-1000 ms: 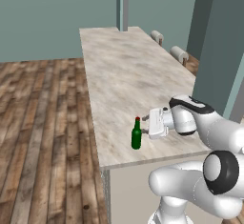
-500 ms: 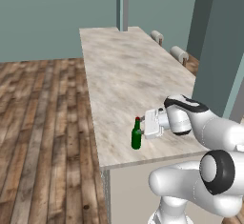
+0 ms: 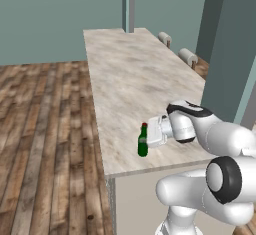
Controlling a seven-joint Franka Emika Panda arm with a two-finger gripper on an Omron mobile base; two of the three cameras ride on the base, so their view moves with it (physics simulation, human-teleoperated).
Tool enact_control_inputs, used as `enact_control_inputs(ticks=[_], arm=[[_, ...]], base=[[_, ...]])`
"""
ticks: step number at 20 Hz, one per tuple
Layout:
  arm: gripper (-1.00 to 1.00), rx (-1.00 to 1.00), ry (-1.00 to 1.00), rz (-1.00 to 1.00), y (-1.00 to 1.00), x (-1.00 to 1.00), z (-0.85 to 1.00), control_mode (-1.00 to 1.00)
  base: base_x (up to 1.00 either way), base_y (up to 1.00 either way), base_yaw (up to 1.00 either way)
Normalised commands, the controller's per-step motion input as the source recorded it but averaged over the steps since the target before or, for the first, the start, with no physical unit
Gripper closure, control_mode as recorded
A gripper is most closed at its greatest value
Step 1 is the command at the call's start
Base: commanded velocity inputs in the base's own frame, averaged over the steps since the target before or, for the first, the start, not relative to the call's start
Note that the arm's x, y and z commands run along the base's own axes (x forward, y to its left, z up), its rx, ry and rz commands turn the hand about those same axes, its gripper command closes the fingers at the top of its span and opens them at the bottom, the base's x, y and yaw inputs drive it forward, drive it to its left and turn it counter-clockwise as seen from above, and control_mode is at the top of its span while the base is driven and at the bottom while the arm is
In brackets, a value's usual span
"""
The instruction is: Pick the beer from the counter and place it in the open cabinet.
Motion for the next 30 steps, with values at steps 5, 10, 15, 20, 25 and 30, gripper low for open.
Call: enact_control_inputs(ticks=[5, 10, 15, 20, 25, 30], arm=[[-1.00, 0.00, 0.05, 0.00, 0.06, 0.00, -0.01, -1.00], [1.00, 0.00, 0.01, 0.00, 0.01, 0.00, 0.00, -1.00], [1.00, 0.00, 0.00, 0.00, 0.00, 0.00, 0.00, -1.00], [1.00, 0.00, -0.02, 0.00, 0.00, 0.00, 0.30, -1.00], [1.00, 0.00, -0.17, 0.05, 0.02, -0.02, 0.88, -1.00], [1.00, -0.06, -0.16, 0.01, 0.17, -0.30, 0.96, -1.00]], base=[[0.00, 0.00, 0.00], [0.00, 0.00, 0.00], [0.00, 0.00, 0.00], [0.00, 0.00, 0.00], [0.00, 0.00, 0.00], [0.00, 0.00, 0.00]])
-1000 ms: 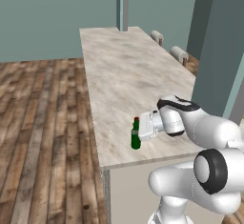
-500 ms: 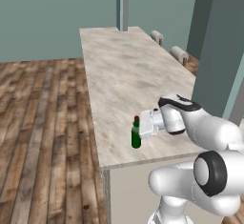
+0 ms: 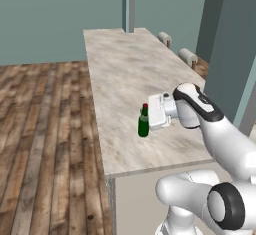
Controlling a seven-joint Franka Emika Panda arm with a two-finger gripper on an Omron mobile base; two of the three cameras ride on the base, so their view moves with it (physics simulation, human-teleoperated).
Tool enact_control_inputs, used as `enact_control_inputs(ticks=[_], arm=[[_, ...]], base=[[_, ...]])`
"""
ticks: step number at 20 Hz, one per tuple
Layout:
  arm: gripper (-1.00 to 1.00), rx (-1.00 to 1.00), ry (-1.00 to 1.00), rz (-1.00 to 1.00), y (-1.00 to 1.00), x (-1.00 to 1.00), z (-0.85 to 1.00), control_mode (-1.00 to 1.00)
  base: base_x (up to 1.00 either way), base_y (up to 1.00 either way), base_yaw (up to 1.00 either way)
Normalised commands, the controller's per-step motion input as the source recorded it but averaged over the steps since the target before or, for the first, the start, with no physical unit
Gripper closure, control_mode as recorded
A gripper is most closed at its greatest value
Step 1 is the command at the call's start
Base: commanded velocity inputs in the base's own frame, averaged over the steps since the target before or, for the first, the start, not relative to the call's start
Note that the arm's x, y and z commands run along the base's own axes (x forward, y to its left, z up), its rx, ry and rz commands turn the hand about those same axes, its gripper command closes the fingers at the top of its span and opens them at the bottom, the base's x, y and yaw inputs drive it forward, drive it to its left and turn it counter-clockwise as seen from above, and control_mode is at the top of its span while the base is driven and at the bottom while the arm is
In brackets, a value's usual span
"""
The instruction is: Pick the beer from the counter and place it in the open cabinet.
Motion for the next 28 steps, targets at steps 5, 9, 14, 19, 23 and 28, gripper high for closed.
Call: enact_control_inputs(ticks=[5, 9, 14, 19, 23, 28], arm=[[1.00, -0.03, -0.17, 0.00, 0.08, -0.55, 0.70, -1.00], [1.00, -0.01, -0.15, 0.00, 0.01, -0.71, 0.59, -1.00], [1.00, 0.00, -0.14, 0.00, 0.00, -0.71, 0.49, -1.00], [1.00, 0.00, -0.10, 0.00, 0.00, -0.69, 0.30, -1.00], [1.00, 0.00, -0.13, 0.01, 0.00, -0.66, 0.18, -1.00], [1.00, 0.00, -0.13, 0.03, -0.02, -0.60, 0.03, -1.00]], base=[[0.00, 0.00, 0.00], [0.00, 0.00, 0.00], [0.00, 0.00, 0.00], [0.00, 0.00, 0.00], [0.00, 0.00, 0.00], [0.00, 0.00, 0.00]])
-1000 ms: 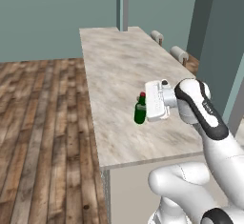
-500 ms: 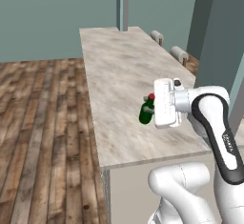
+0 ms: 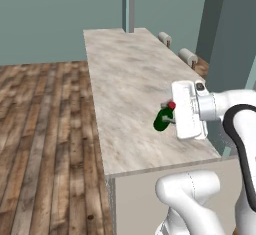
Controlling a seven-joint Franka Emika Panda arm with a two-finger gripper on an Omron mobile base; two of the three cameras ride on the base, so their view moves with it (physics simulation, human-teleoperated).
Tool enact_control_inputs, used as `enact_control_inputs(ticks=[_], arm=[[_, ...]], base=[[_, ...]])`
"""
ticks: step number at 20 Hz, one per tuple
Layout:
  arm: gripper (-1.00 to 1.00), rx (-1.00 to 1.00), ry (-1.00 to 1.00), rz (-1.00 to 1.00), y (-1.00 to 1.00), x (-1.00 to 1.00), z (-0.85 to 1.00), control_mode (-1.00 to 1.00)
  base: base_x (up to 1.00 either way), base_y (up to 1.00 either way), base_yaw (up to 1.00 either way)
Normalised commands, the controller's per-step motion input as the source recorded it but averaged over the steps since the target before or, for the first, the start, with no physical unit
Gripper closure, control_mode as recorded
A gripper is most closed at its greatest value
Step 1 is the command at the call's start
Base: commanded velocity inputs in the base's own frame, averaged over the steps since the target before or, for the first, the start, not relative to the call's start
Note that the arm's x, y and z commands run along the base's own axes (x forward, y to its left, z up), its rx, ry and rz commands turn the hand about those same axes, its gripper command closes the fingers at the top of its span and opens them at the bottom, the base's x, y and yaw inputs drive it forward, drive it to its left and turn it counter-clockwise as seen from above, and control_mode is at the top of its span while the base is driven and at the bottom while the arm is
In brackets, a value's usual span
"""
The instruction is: Pick the beer from the counter and place it in the open cabinet.
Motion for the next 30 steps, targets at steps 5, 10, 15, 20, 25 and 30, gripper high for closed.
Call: enact_control_inputs(ticks=[5, 10, 15, 20, 25, 30], arm=[[1.00, 0.00, -0.11, 0.04, 0.00, -0.46, 0.00, -1.00], [1.00, 0.00, -0.08, 0.04, 0.00, -0.16, -0.03, -1.00], [1.00, 0.00, -0.01, 0.00, 0.00, 0.00, 0.00, 1.00], [1.00, 0.00, 0.00, 0.00, 0.00, 0.00, 0.00, 1.00], [1.00, 0.00, 0.00, 0.00, 0.00, 0.00, 0.00, 1.00], [1.00, 0.00, 0.00, 0.00, 0.00, 0.00, 0.00, 1.00]], base=[[0.00, 0.00, 0.00], [0.00, 0.00, 0.00], [0.00, 0.00, 0.00], [-0.03, -0.01, 0.00], [-0.78, -0.08, 0.00], [-0.97, -0.06, 0.00]])
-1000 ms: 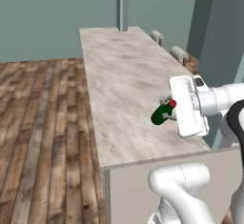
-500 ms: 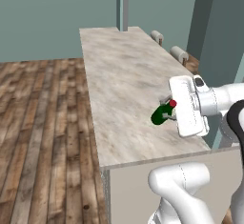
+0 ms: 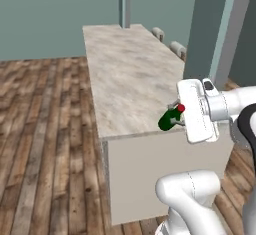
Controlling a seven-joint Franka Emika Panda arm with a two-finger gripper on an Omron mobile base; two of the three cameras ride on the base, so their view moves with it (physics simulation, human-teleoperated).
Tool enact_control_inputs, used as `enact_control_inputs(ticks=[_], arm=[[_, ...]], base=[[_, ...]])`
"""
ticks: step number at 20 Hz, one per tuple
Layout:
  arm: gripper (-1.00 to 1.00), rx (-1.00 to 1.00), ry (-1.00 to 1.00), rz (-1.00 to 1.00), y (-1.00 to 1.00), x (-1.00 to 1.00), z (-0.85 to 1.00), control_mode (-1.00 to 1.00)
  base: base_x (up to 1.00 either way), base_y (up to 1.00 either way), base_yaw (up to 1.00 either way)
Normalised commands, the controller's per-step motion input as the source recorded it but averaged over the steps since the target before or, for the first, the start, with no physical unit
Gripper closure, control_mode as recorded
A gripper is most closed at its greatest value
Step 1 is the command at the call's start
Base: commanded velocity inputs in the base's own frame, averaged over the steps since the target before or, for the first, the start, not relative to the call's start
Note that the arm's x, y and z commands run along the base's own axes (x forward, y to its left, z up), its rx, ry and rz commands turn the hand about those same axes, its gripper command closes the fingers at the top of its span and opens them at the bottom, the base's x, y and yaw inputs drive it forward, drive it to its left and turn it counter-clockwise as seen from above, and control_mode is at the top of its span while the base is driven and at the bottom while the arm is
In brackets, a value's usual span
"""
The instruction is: Pick the beer from the counter and place it in the open cabinet.
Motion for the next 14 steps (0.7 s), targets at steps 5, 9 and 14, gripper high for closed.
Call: enact_control_inputs(ticks=[5, 9, 14], arm=[[1.00, 0.00, 0.00, 0.00, 0.00, 0.00, 0.00, 1.00], [1.00, 0.00, 0.00, 0.00, 0.00, 0.00, 0.00, 1.00], [1.00, 0.00, 0.00, 0.00, 0.00, 0.00, 0.00, 1.00]], base=[[-0.75, -0.01, 0.10], [-0.42, 0.01, 0.41], [-0.23, 0.07, 0.48]])
